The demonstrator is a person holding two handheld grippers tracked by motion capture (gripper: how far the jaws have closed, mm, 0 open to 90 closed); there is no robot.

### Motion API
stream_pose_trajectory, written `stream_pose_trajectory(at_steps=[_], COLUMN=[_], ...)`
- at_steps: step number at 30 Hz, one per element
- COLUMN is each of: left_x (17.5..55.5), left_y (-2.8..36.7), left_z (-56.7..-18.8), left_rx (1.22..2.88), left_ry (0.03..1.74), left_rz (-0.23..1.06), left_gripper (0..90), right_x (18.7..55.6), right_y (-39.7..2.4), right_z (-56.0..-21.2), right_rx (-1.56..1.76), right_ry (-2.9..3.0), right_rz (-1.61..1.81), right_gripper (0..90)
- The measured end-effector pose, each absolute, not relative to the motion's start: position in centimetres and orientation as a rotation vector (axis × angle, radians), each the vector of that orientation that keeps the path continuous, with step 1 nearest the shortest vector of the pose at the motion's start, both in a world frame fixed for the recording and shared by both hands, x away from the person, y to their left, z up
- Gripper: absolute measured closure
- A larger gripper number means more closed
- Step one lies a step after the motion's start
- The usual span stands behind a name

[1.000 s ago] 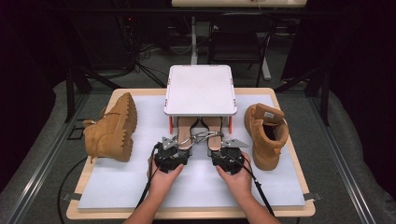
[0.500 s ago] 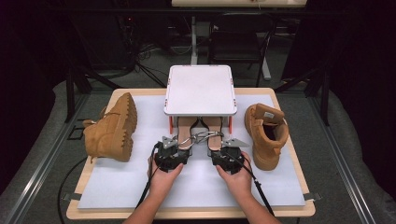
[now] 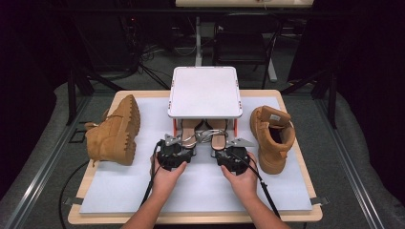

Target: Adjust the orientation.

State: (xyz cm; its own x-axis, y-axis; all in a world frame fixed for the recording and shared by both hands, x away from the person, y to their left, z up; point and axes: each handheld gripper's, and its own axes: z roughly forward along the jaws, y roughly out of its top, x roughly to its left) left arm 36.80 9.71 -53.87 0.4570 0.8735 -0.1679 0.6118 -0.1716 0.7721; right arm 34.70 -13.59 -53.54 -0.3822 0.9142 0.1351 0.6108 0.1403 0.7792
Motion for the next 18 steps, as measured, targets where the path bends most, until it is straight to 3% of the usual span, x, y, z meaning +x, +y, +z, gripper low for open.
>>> stream_pose_trajectory(at_steps=[18], left_x=[38.2], left_y=[9.7], left_z=[-53.5], left_rx=[1.894], left_ry=[1.254], left_rz=[0.402], left_gripper=[47.9], right_x=[36.1], right_y=[-13.5], right_z=[-52.9], right_rx=[1.475], right_ry=[2.045], right_rz=[1.100], right_gripper=[54.5])
